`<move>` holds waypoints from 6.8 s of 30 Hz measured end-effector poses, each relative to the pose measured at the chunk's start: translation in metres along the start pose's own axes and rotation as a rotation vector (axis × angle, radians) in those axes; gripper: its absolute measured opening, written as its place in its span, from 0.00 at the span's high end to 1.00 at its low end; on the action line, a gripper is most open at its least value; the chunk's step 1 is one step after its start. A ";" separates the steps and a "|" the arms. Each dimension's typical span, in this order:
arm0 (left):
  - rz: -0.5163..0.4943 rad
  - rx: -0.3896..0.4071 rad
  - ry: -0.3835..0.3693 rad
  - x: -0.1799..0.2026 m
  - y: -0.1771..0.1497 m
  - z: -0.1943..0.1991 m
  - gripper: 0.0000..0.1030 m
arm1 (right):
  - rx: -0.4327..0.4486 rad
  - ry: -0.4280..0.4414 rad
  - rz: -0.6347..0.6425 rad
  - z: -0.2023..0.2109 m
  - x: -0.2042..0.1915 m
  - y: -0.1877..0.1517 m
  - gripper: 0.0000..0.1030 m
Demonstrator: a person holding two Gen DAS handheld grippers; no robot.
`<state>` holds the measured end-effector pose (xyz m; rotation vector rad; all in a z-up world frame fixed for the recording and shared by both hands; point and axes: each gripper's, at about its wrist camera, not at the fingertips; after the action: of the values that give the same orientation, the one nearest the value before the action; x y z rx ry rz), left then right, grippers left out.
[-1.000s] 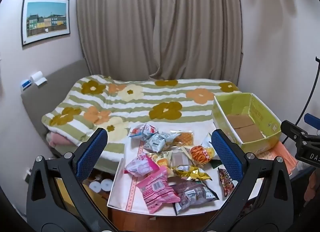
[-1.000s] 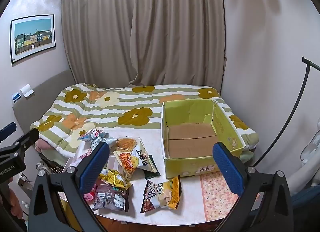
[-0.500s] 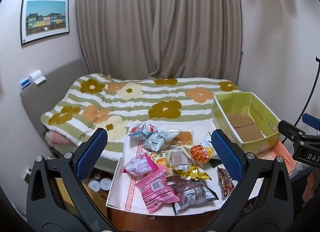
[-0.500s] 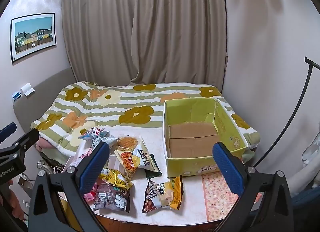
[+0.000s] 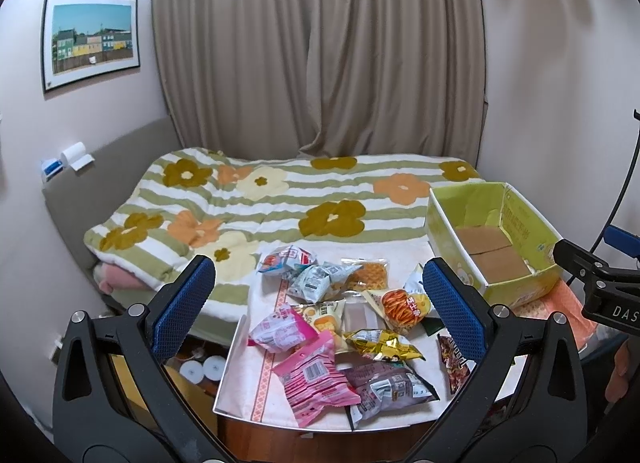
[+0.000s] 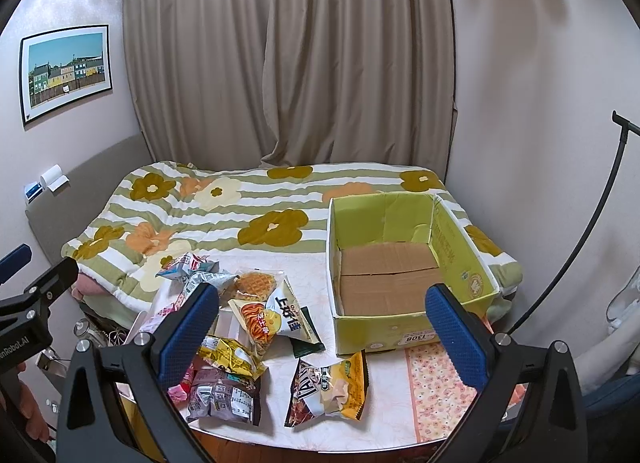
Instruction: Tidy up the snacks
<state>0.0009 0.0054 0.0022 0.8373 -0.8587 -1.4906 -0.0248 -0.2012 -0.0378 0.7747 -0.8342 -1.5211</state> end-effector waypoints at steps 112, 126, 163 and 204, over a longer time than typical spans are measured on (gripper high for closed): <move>0.571 -0.636 -0.052 -0.062 -0.182 -0.206 0.07 | -0.633 0.420 -0.223 -0.198 0.071 -0.147 0.00; 0.640 -0.689 -0.069 -0.074 -0.198 -0.213 0.31 | -0.639 0.456 -0.241 -0.204 0.081 -0.152 0.12; 0.331 -0.361 -0.103 0.034 -0.007 -0.109 0.31 | -0.279 0.465 -0.142 -0.088 0.141 -0.012 0.40; -0.189 -0.611 -0.413 0.273 0.043 -0.334 0.01 | -0.426 0.090 -0.149 -0.179 0.229 0.012 0.40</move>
<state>0.2924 -0.2880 -0.1272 0.1584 -0.5639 -1.9896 0.1093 -0.4443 -0.1256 0.5911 -0.3697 -1.7067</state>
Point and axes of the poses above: each gripper's, at about its wrist camera, not at the fingertips, and z roughly against the way its jaws point, x to its right, y to its top, and after that the axes turned 2 degrees about -y, right-handed
